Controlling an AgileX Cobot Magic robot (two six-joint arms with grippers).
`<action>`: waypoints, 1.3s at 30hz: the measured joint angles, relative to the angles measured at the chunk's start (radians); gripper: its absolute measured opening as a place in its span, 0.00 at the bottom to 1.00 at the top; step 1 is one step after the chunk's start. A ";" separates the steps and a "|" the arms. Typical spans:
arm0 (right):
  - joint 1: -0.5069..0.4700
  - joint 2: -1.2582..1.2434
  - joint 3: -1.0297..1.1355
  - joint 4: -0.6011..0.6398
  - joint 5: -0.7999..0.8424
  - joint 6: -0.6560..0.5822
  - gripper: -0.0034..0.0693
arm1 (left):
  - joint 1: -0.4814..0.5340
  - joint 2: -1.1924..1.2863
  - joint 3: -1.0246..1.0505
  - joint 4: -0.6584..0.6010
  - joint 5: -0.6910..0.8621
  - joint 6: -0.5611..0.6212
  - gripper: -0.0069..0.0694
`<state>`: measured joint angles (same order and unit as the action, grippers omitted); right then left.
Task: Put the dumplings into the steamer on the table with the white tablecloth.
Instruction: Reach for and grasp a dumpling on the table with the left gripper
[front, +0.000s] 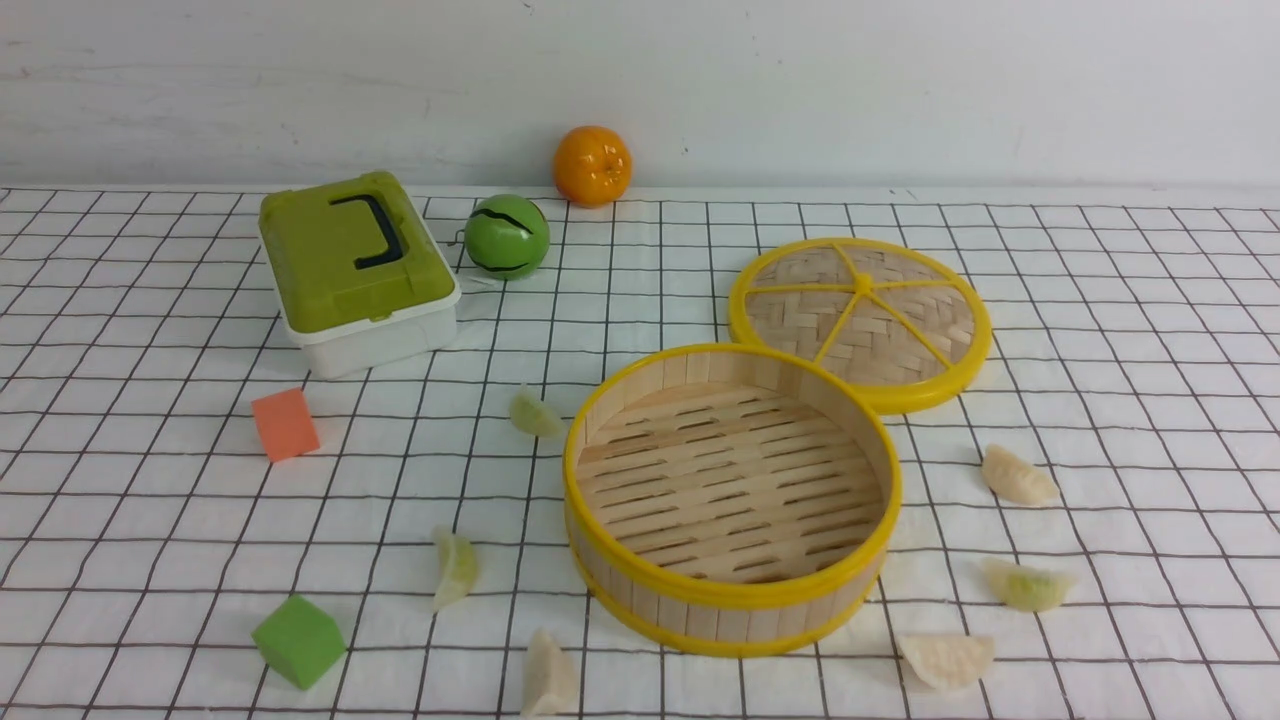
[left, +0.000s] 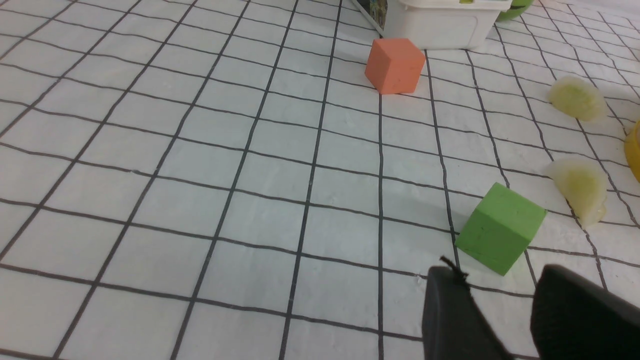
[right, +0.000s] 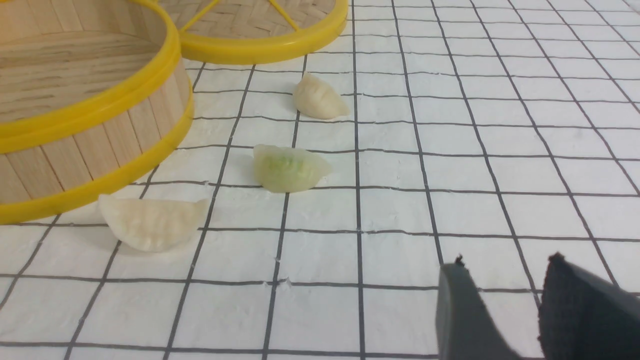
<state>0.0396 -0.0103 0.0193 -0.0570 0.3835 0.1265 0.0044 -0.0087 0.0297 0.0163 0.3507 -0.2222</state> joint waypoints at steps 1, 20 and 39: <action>0.000 0.000 0.000 0.000 0.000 0.000 0.38 | 0.000 0.000 0.000 0.000 0.000 0.000 0.40; 0.000 0.000 0.000 -0.071 0.001 0.000 0.38 | 0.000 0.000 0.000 0.000 0.000 0.000 0.40; 0.000 0.000 0.000 -0.044 0.001 0.000 0.38 | 0.000 0.000 0.000 0.086 -0.106 0.000 0.40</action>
<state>0.0396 -0.0103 0.0193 -0.1010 0.3849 0.1265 0.0044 -0.0087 0.0297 0.1026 0.2448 -0.2226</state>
